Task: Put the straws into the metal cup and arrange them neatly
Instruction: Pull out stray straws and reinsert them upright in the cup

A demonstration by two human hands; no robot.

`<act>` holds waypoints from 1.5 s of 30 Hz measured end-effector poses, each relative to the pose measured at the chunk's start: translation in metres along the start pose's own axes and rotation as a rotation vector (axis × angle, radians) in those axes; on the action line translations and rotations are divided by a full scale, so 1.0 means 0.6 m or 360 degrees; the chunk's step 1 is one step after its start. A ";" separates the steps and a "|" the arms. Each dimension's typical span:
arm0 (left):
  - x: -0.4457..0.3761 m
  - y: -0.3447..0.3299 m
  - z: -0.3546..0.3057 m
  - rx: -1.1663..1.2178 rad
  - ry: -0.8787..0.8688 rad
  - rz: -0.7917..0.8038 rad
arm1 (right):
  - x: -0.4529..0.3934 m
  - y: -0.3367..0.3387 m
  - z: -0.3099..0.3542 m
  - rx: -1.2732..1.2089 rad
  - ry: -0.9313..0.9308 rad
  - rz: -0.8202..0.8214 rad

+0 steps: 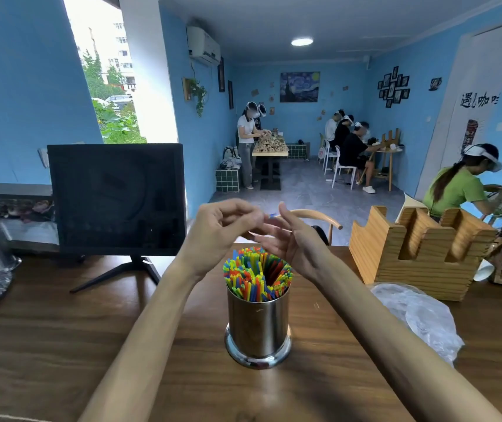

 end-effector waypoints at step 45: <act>-0.024 0.050 0.263 -0.0828 0.0574 -0.0018 | -0.014 0.033 -0.012 0.2046 0.0923 -0.0247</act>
Point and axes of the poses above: each hand's wrist, its own x-axis away from the middle knuckle, its own y-axis out of the back of the hand, z = x × y, the point moved 10 cm from there along -x, towards the middle knuckle, and after that the axes turned 1 degree about -x, right-handed, at the moved point
